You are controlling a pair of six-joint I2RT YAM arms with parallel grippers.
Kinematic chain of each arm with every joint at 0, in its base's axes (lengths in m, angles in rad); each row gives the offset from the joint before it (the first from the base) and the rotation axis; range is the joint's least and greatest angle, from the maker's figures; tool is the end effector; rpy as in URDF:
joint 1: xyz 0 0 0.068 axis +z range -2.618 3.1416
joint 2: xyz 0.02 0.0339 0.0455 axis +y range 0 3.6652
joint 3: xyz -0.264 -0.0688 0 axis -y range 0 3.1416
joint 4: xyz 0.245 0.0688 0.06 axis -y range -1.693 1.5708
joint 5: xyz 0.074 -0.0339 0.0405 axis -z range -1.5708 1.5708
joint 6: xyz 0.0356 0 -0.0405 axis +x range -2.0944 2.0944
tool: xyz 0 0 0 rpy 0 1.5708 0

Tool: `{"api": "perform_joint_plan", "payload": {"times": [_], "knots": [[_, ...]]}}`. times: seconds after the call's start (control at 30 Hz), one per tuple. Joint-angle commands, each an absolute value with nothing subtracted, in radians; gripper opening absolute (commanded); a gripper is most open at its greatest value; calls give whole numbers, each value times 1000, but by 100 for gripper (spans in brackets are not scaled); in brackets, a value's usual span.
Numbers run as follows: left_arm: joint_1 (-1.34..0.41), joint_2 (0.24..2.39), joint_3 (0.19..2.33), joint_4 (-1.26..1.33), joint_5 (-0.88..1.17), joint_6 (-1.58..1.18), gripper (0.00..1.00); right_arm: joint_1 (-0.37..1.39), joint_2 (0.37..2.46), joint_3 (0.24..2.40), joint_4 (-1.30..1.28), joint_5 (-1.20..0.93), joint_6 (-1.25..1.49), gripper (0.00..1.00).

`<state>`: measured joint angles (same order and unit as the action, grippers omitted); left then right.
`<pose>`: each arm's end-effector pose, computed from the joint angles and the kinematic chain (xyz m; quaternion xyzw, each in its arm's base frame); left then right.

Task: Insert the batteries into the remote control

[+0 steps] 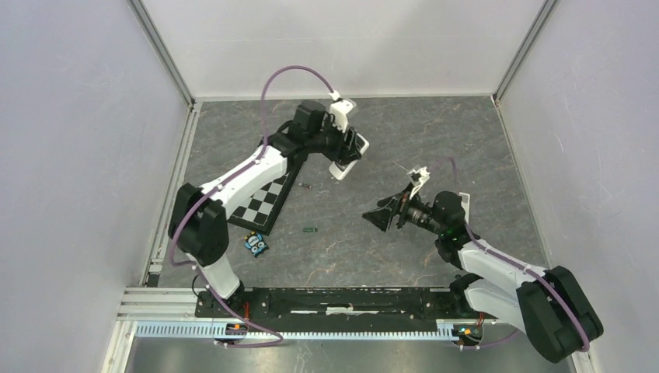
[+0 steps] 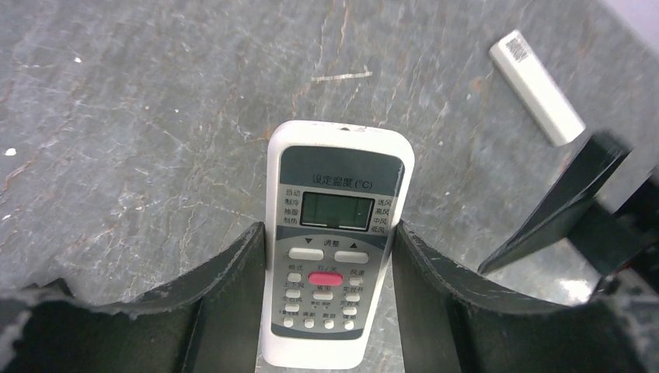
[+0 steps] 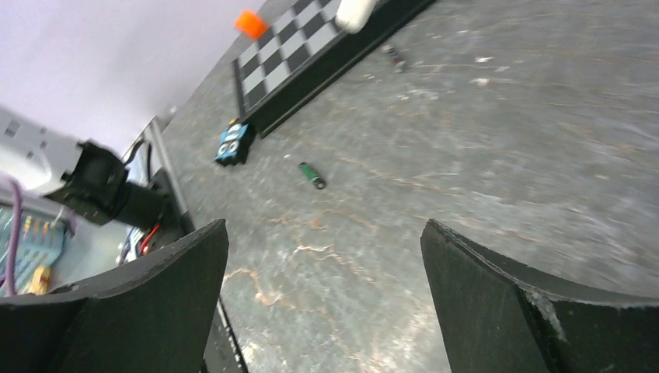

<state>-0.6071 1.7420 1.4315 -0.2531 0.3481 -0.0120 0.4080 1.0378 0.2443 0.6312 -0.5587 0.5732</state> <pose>0.3277 -0.2424 0.2985 0.3328 0.8002 -0.2893 0.4065 0.1791 0.0980 0.1915 -0.1175 0.7448 0.4786 0.4499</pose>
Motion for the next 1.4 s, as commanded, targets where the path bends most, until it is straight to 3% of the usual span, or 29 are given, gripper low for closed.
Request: {"api": "perform_joint_plan", "payload": {"times": [0.0,0.27,0.47,0.67,0.8,0.9,0.93,0.97,1.07,1.23,1.37], "knots": [[-533,1616,1379,-107,458,-193,30,503,1084,250,817,-503,548,98],[-507,1466,1201,303,801,-567,31,543,1180,288,1280,-483,792,98],[-514,1439,1094,633,874,-846,31,563,1301,396,1459,-502,954,98],[-517,1429,1053,728,901,-913,30,575,1389,449,1596,-534,1080,97],[-517,1408,1037,731,903,-913,32,578,1413,471,1575,-546,1095,81],[-519,1396,1028,734,909,-916,36,578,1416,486,1546,-539,1075,62],[-519,1392,1023,733,908,-917,40,579,1413,490,1535,-533,1063,56],[-517,1387,1018,724,907,-913,50,578,1409,497,1517,-533,1036,50],[-517,1351,1030,556,853,-825,98,578,1369,520,1326,-528,871,41],[-517,1271,1090,182,641,-612,100,613,1263,591,740,-315,359,36],[-518,1282,1111,91,611,-613,100,642,1220,595,590,-213,141,35]]}}
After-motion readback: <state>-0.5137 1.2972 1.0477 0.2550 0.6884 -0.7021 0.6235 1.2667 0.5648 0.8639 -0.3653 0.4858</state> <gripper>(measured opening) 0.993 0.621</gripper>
